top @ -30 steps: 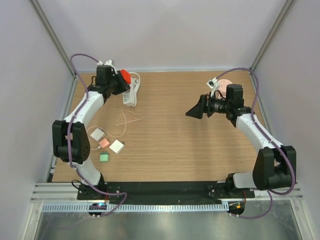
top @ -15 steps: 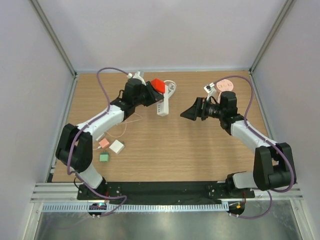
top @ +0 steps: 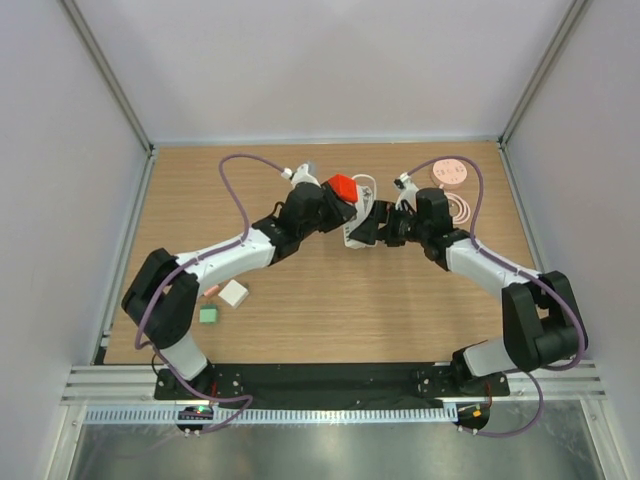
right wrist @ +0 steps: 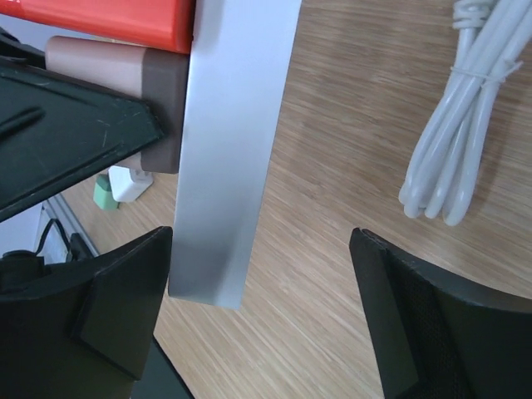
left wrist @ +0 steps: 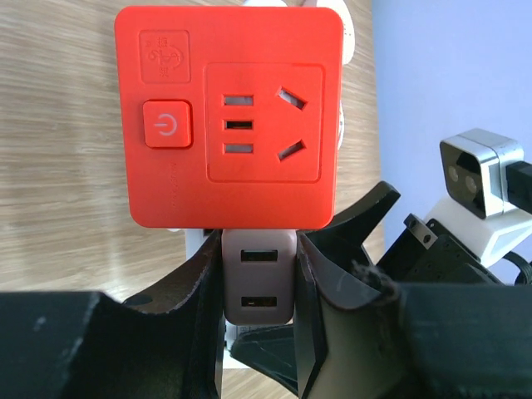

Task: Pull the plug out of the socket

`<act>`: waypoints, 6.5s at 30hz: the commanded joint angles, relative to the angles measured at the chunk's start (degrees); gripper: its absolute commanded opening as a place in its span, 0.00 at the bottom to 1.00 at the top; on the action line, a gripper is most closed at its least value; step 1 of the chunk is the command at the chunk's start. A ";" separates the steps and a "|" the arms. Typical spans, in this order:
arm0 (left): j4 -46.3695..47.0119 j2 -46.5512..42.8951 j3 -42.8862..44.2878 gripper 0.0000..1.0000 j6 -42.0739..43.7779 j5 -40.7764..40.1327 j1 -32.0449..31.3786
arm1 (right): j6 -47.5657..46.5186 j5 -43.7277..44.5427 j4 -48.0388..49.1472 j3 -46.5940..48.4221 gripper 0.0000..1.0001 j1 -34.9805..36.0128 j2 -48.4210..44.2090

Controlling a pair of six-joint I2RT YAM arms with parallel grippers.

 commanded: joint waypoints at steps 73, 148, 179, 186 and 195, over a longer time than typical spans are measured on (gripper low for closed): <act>-30.60 -24.04 -17.05 0.00 2.55 -3.84 1.20 | -8.47 -7.12 -0.56 2.16 0.01 -15.93 -2.94; 28.47 4.69 -8.39 1.00 -31.66 19.89 7.45 | -23.58 -7.60 -4.85 2.86 0.01 -6.97 -8.21; 3.06 -8.06 -7.60 1.00 -8.54 11.62 6.93 | -24.02 -0.64 -4.77 2.60 0.01 -6.62 -9.71; -0.72 -6.04 -5.67 1.00 -8.98 11.62 6.93 | -23.49 -1.69 -3.80 2.07 0.01 -6.71 -10.15; -2.30 -1.73 -2.94 1.00 -13.54 11.89 6.49 | -22.26 -5.30 -2.30 1.63 0.01 -6.71 -9.45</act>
